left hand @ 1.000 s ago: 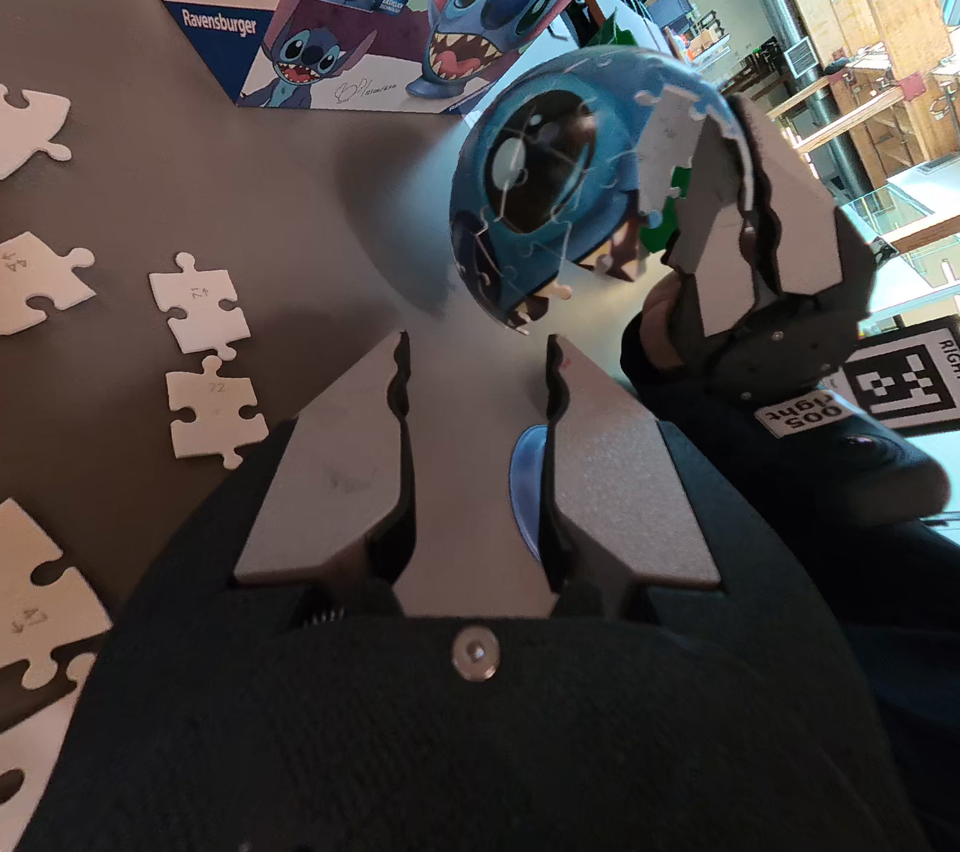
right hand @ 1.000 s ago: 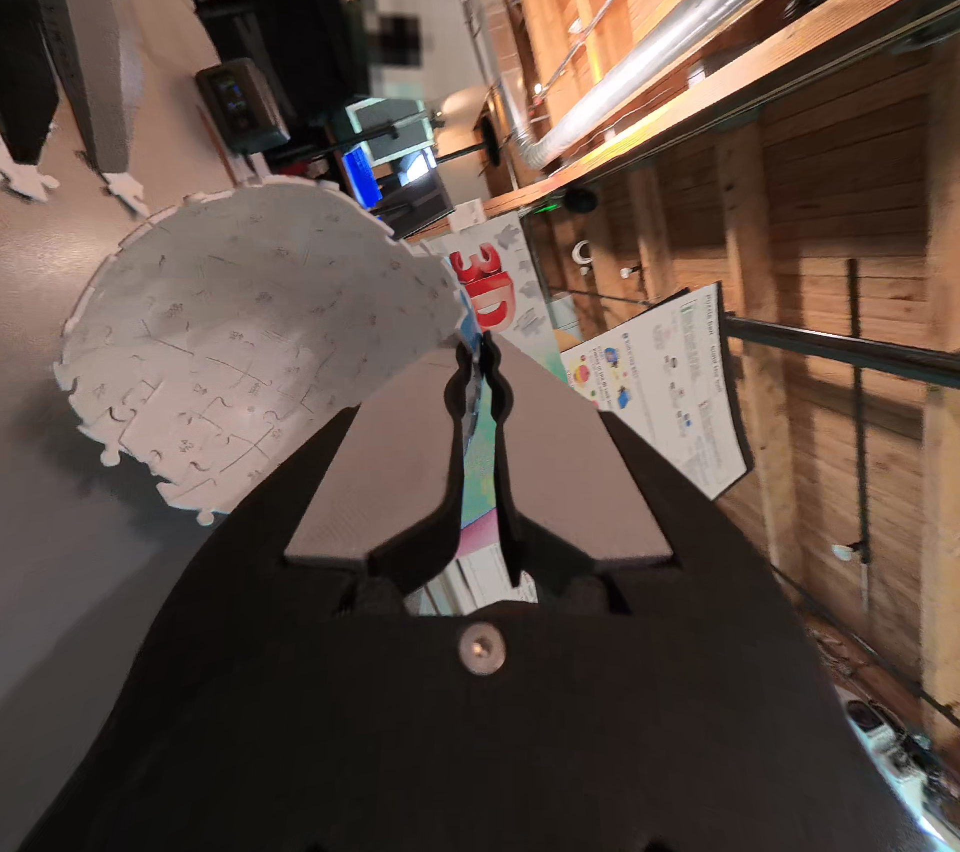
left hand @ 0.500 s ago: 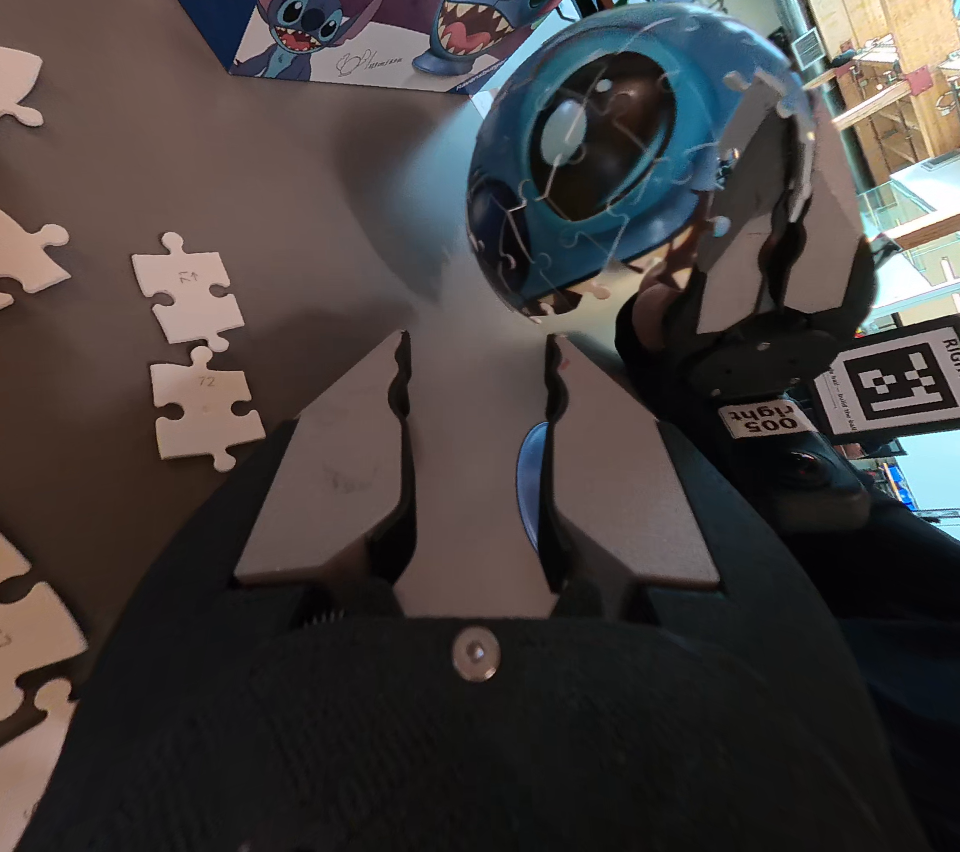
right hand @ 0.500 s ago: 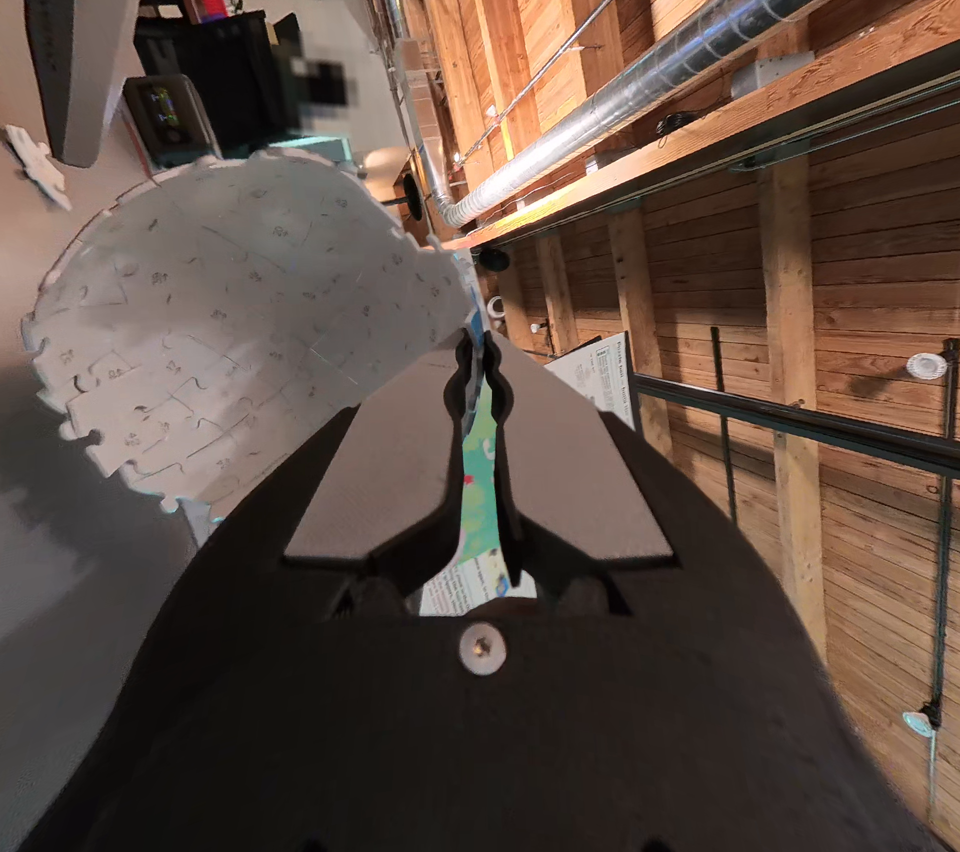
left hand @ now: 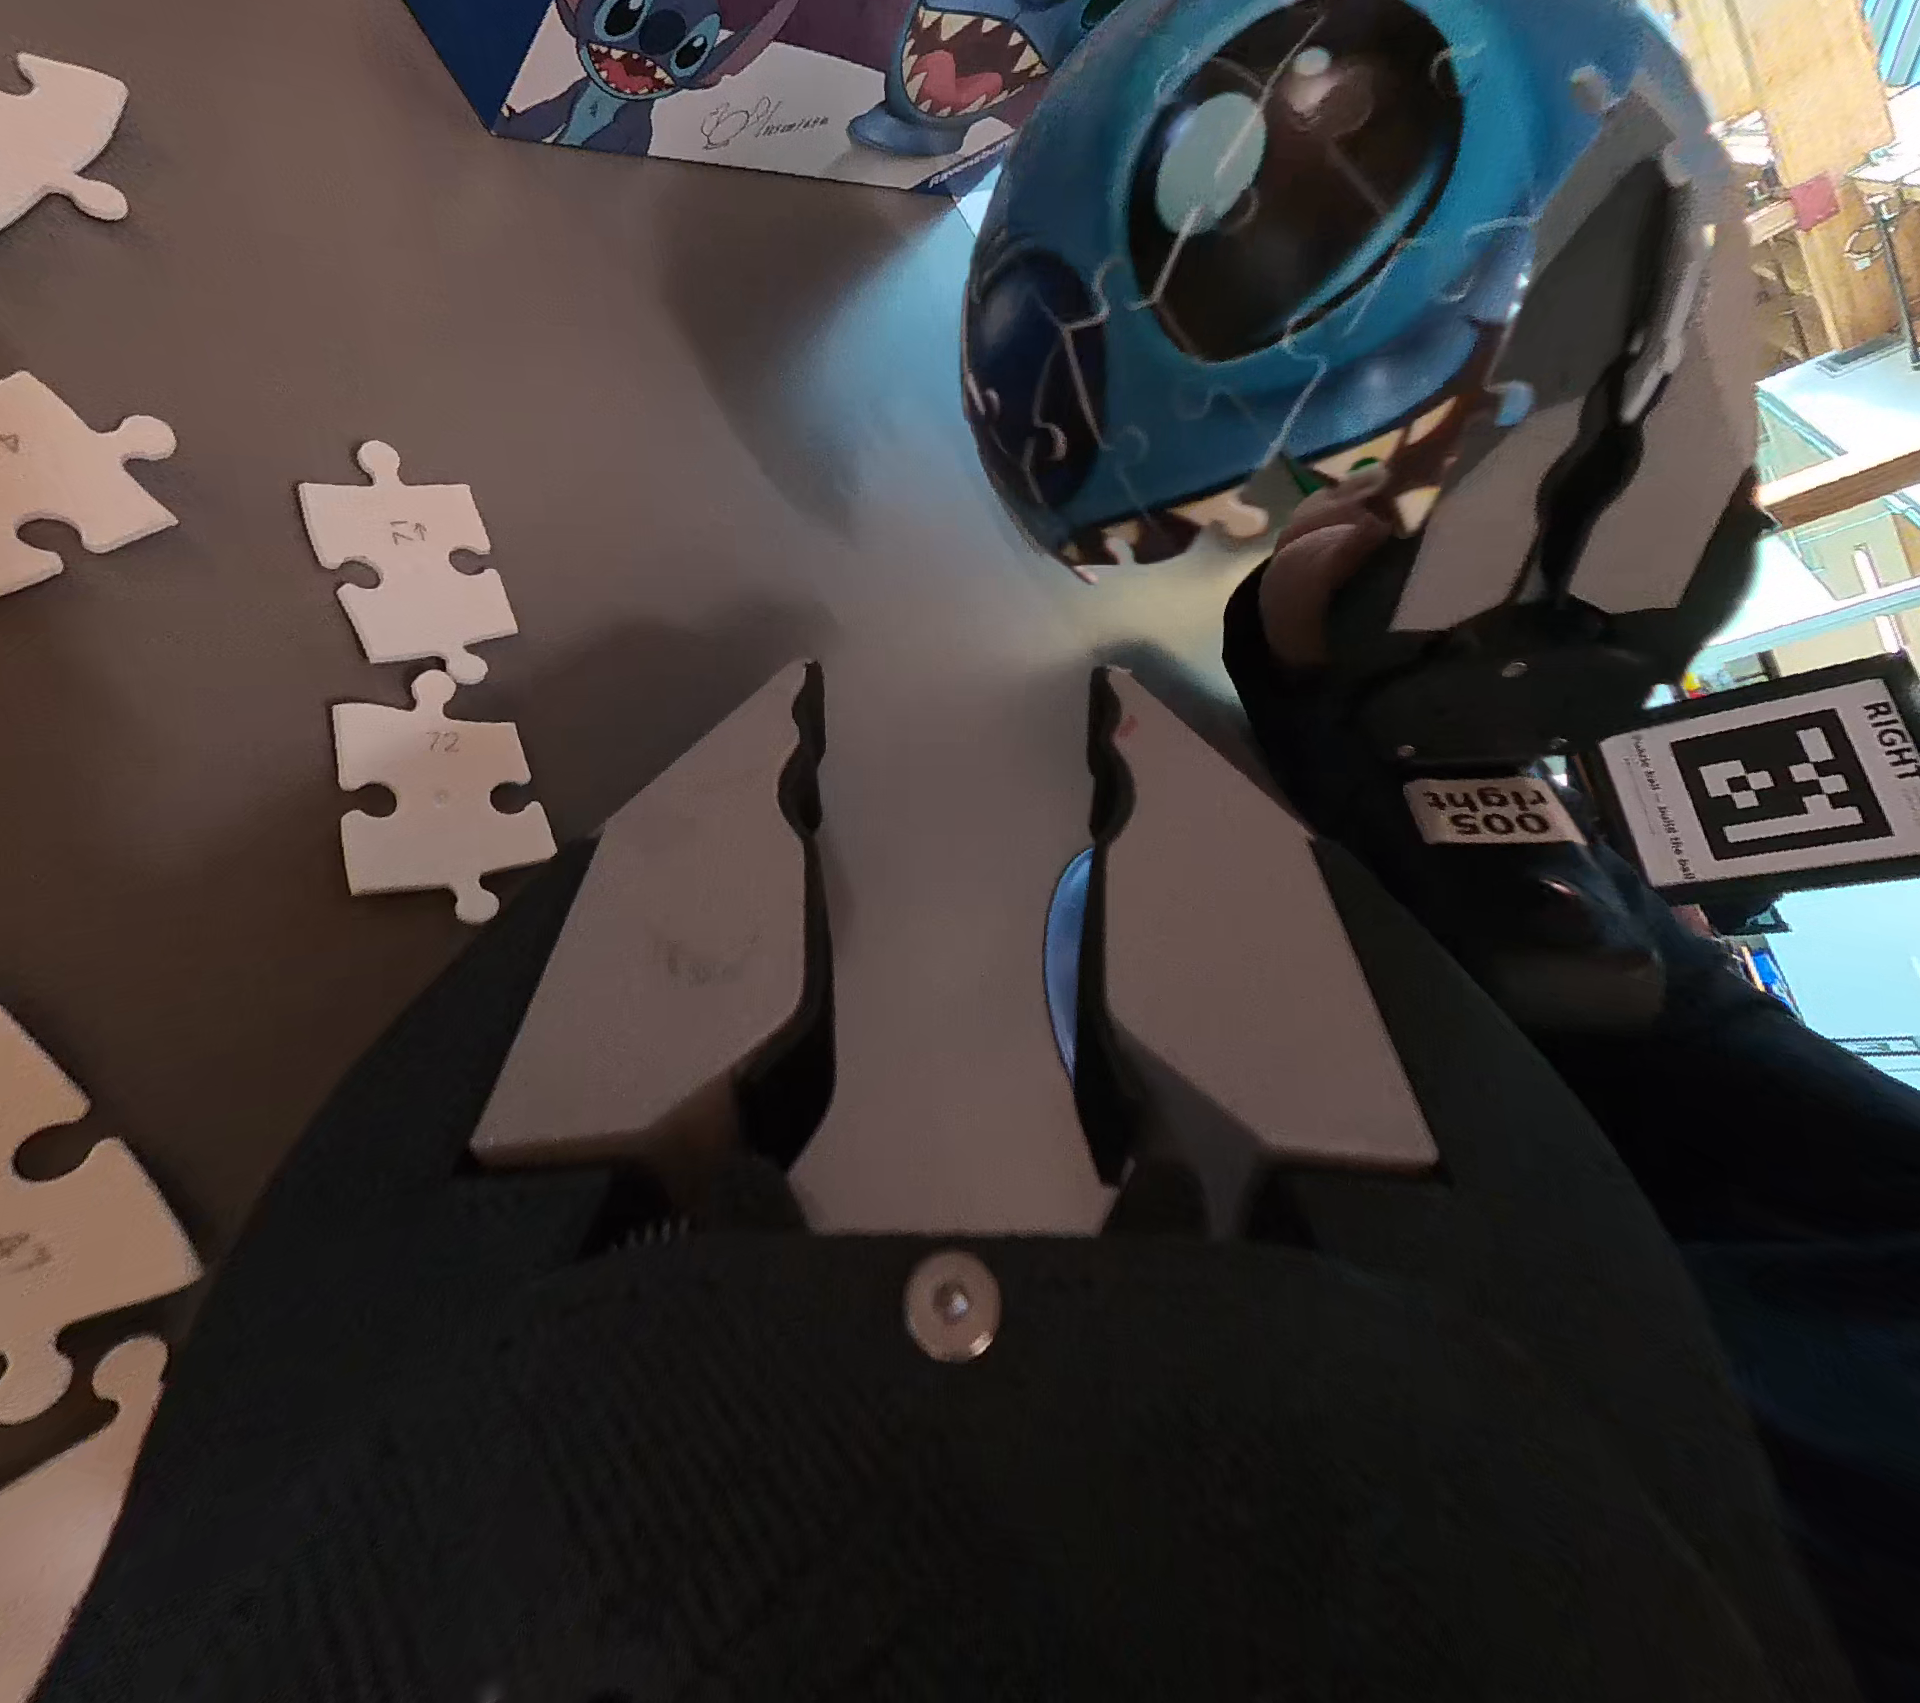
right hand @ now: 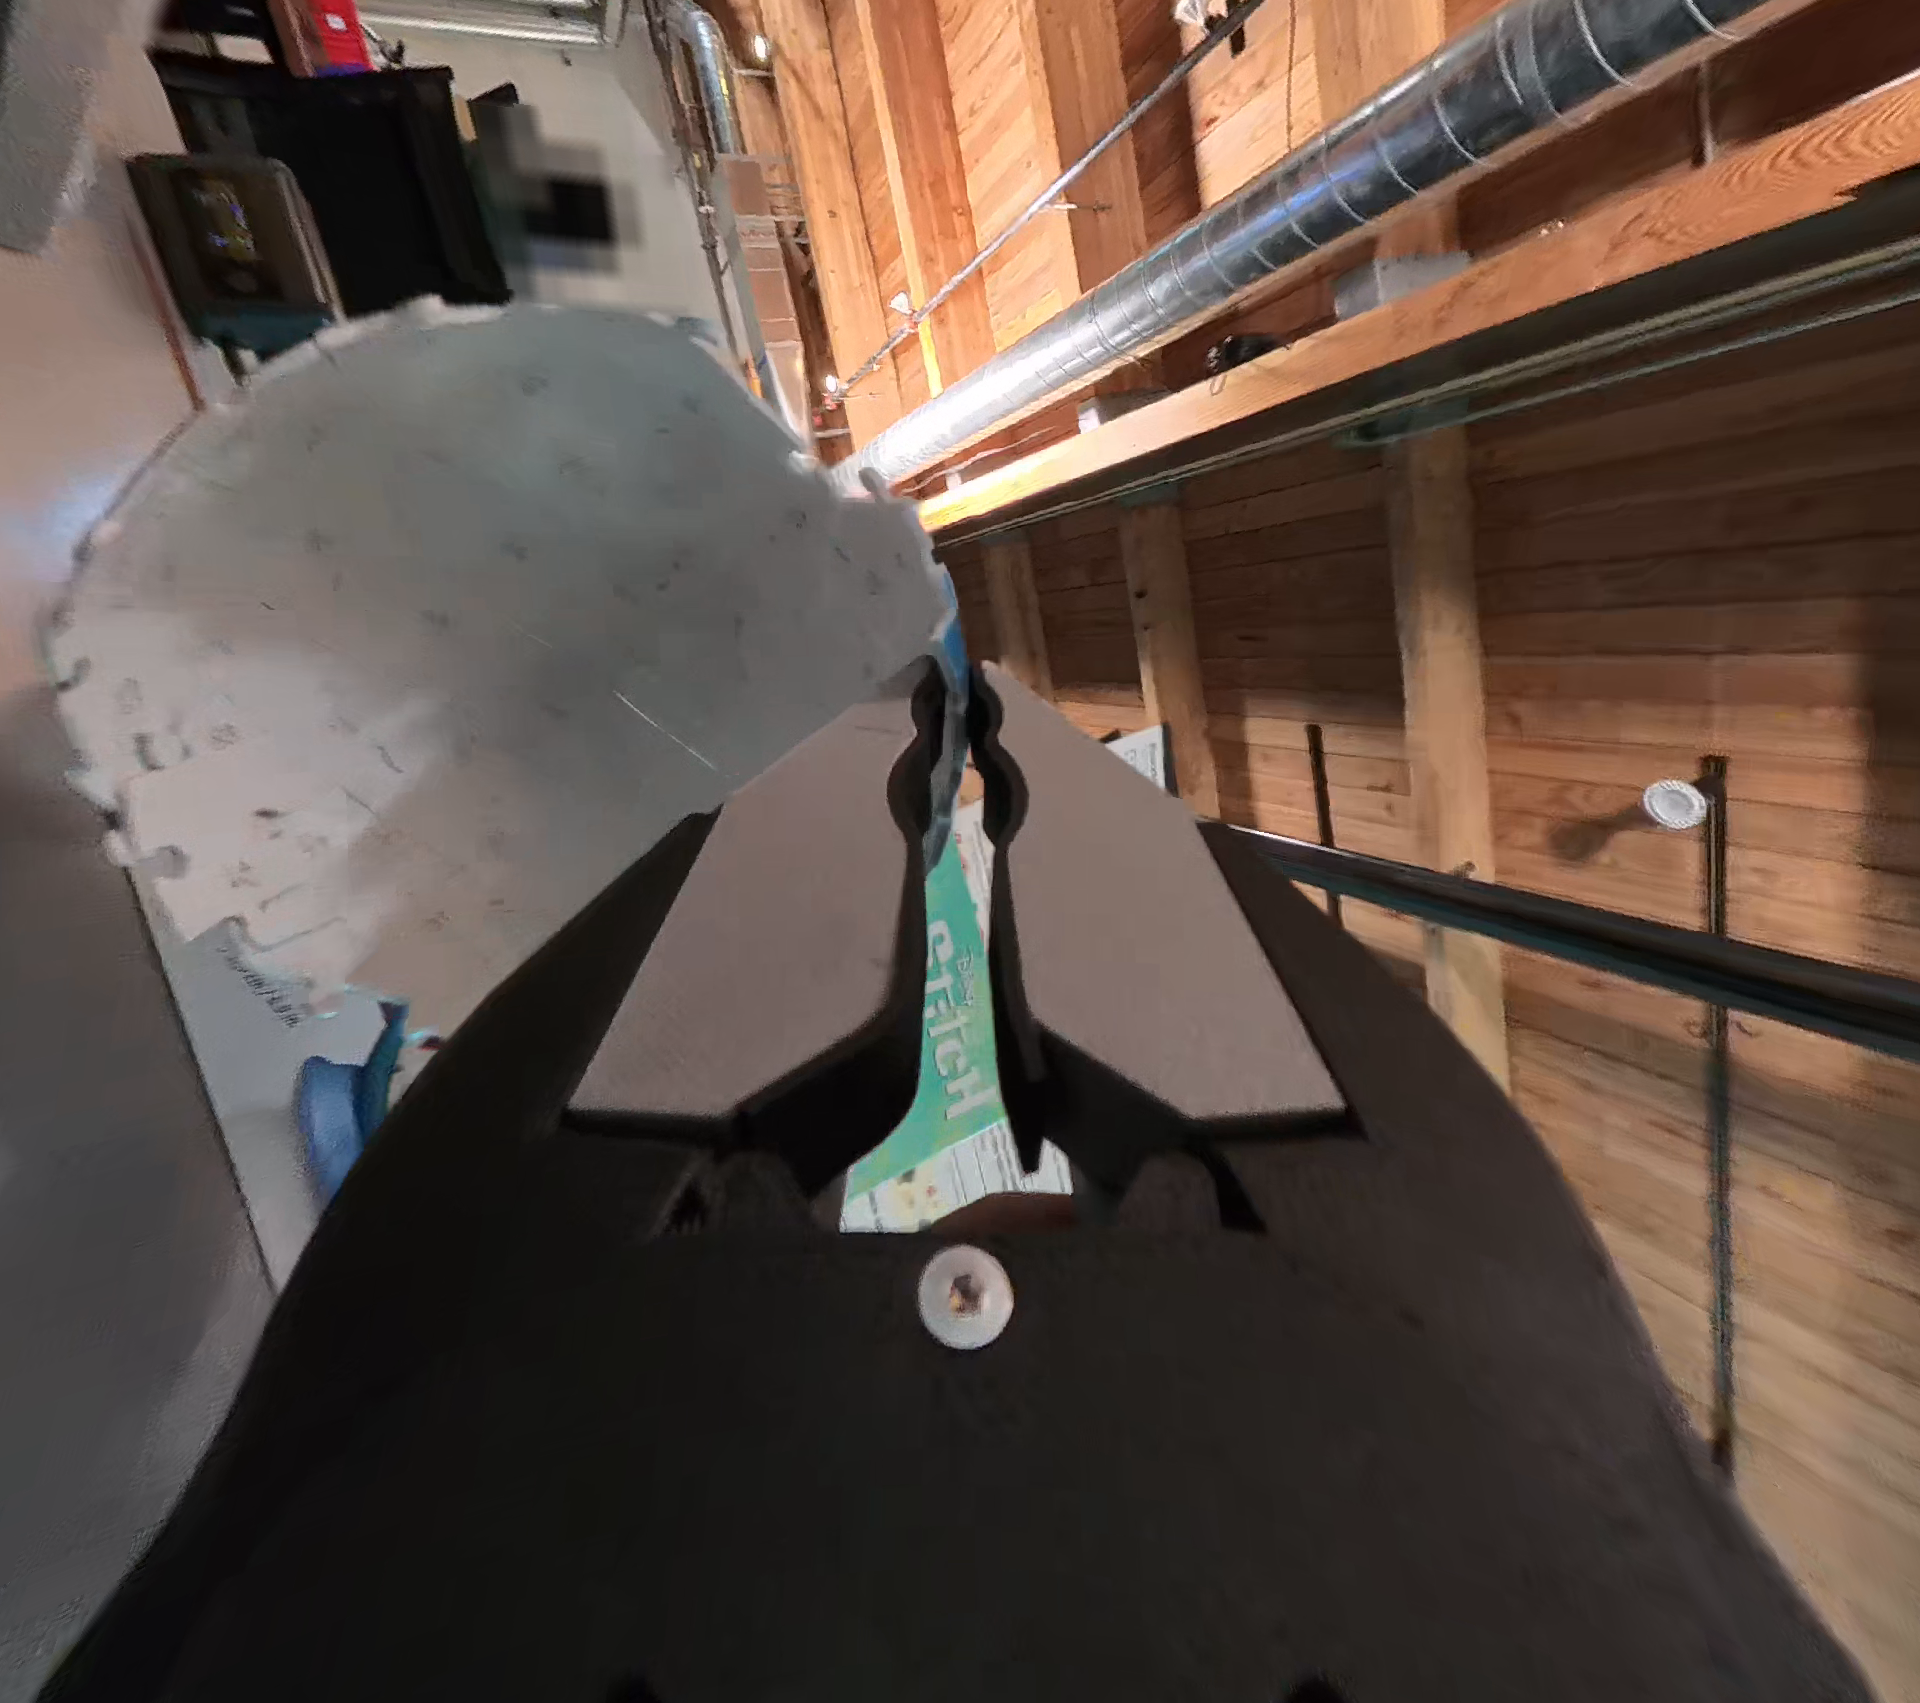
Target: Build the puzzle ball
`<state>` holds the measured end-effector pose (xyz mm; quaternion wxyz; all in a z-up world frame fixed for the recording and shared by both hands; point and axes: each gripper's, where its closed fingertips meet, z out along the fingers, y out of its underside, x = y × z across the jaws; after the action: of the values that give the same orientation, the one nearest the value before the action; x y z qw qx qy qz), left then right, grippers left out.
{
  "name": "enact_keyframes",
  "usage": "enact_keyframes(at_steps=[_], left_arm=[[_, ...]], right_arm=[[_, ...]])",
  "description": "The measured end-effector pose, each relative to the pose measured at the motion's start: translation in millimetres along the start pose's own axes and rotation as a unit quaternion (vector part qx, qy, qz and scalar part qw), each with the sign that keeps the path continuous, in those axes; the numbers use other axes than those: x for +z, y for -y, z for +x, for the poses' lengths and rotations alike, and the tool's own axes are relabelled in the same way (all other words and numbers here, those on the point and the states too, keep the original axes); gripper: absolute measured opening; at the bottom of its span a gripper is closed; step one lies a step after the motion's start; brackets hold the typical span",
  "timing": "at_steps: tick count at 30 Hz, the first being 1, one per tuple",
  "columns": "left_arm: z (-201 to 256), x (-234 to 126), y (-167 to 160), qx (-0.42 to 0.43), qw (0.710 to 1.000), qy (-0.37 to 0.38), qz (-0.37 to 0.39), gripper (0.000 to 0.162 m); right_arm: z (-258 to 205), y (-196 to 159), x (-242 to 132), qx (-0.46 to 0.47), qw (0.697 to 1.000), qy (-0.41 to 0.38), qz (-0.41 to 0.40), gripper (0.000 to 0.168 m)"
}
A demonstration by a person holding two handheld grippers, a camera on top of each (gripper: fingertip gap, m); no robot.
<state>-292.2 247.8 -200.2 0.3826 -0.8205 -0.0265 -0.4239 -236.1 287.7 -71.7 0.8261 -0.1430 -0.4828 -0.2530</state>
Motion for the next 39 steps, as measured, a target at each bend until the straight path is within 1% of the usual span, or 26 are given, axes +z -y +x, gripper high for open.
enact_keyframes(at_steps=[3,6,9,12,17,20,23,30,36,39], left_arm=[[0,-1,0,0.001,1.000,0.000,0.002,0.049],[0,-1,0,-0.002,1.000,-0.002,0.001,0.049],[0,0,-1,-0.002,1.000,-0.001,0.000,0.049],[1,0,-1,-0.003,1.000,-0.003,0.000,0.049],[0,0,-2,-0.003,1.000,-0.003,-0.002,0.049],[0,1,-3,-0.006,1.000,-0.005,-0.005,0.049],[0,1,-4,-0.005,1.000,-0.005,-0.009,0.049],[1,0,-4,-0.007,1.000,-0.008,-0.010,0.049],[10,2,-4,-0.003,1.000,-0.021,-0.011,0.049],[16,5,-3,-0.001,0.999,-0.030,-0.016,0.049]], right_arm=[[-3,-7,3,0.028,0.999,0.017,-0.017,0.000],[-7,-3,3,-0.002,1.000,0.014,-0.010,0.000],[-2,-11,6,0.026,0.999,0.018,-0.027,0.000],[-7,-4,4,0.001,1.000,0.018,-0.015,0.000],[-4,-10,5,0.019,0.999,0.024,-0.026,0.001],[-11,-13,4,0.020,0.998,0.046,-0.037,0.000],[-25,-23,2,0.034,0.993,0.093,-0.070,0.001],[-24,-15,-20,0.039,0.987,0.134,-0.077,0.000],[-9,-9,-45,0.040,0.985,0.147,-0.084,0.000],[-5,-9,-56,0.057,0.979,0.167,-0.097,0.000]])
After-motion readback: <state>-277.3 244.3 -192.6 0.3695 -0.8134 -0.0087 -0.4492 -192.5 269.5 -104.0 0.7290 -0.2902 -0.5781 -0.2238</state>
